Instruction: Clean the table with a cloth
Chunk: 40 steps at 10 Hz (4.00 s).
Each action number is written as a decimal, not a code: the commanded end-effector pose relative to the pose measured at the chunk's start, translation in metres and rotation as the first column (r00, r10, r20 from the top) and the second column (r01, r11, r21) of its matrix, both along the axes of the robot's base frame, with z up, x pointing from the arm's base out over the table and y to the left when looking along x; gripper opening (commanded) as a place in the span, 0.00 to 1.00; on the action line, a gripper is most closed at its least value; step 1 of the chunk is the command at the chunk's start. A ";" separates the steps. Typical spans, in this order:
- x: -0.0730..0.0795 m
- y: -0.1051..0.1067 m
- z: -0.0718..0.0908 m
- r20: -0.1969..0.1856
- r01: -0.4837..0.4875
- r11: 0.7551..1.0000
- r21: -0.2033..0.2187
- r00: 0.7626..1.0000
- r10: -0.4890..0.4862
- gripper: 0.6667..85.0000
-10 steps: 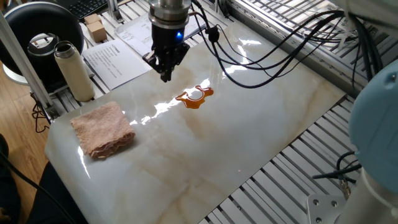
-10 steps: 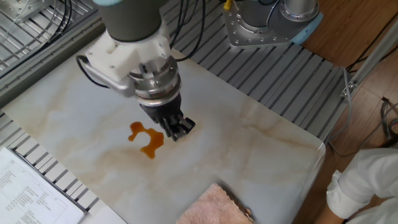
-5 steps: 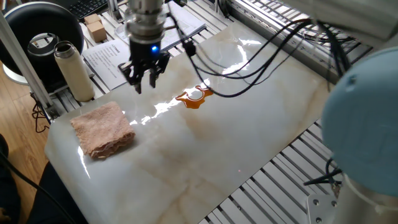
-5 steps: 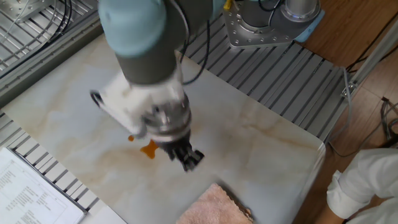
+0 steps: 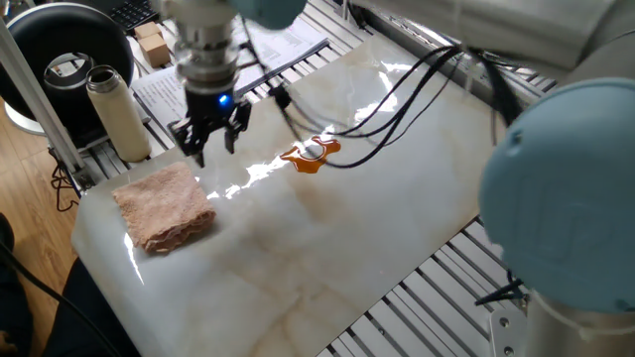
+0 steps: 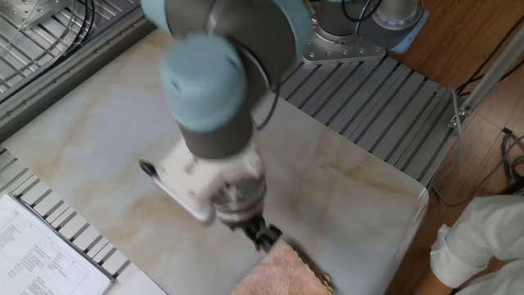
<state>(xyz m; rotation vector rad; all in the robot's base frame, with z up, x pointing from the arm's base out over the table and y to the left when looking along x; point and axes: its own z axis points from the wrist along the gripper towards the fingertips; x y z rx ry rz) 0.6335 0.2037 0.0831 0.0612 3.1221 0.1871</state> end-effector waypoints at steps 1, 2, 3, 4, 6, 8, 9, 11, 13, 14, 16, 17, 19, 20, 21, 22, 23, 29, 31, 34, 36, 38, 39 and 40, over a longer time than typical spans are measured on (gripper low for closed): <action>0.010 0.018 -0.024 0.003 0.027 0.999 -0.021 1.000 -0.027 0.64; 0.006 0.028 -0.022 -0.009 -0.005 1.000 0.018 1.000 0.005 0.64; 0.007 0.036 -0.023 -0.008 0.003 0.999 0.040 1.000 -0.003 0.66; 0.012 0.050 -0.030 0.001 0.035 0.999 0.033 0.999 -0.035 0.66; 0.023 0.066 -0.043 0.019 0.068 0.998 0.013 0.998 -0.068 0.66; 0.029 0.062 -0.053 0.032 0.055 0.998 0.002 0.998 -0.055 0.66; 0.032 0.061 -0.058 0.034 0.052 0.999 -0.001 0.998 -0.052 0.66; 0.039 0.056 -0.070 0.050 0.035 0.999 -0.015 0.998 -0.035 0.67; 0.045 0.046 -0.077 0.090 -0.005 1.000 -0.015 0.996 0.006 0.60; 0.045 0.039 -0.080 0.085 0.015 1.000 -0.013 0.996 -0.014 0.26; 0.042 0.015 -0.075 0.086 -0.042 0.998 -0.040 0.995 0.045 0.01; 0.039 -0.003 -0.070 0.095 -0.091 0.995 -0.046 0.991 0.095 0.01; 0.024 -0.049 -0.070 0.088 -0.190 0.973 -0.131 0.975 0.202 0.01; 0.018 -0.054 -0.068 0.085 -0.212 0.968 -0.136 0.971 0.225 0.01; 0.012 -0.048 -0.063 0.079 -0.194 0.973 -0.127 0.976 0.205 0.01; 0.012 -0.040 -0.061 0.086 -0.160 0.980 -0.118 0.982 0.171 0.01; 0.012 -0.037 -0.061 0.087 -0.117 0.988 -0.103 0.988 0.126 0.01; -0.004 -0.087 -0.070 0.066 -0.133 0.988 -0.077 0.988 0.139 0.01; -0.017 -0.128 -0.074 0.053 -0.199 0.975 -0.095 0.977 0.205 0.01; -0.020 -0.131 -0.075 0.067 -0.159 0.983 -0.089 0.984 0.165 0.01; -0.021 -0.149 -0.075 0.057 -0.093 0.984 -0.154 0.993 0.103 0.01; -0.020 -0.152 -0.075 0.061 -0.085 0.983 -0.163 0.994 0.096 0.01; -0.023 -0.157 -0.076 0.055 -0.090 0.980 -0.175 0.993 0.101 0.01; -0.025 -0.154 -0.077 0.054 -0.084 0.981 -0.176 0.994 0.095 0.01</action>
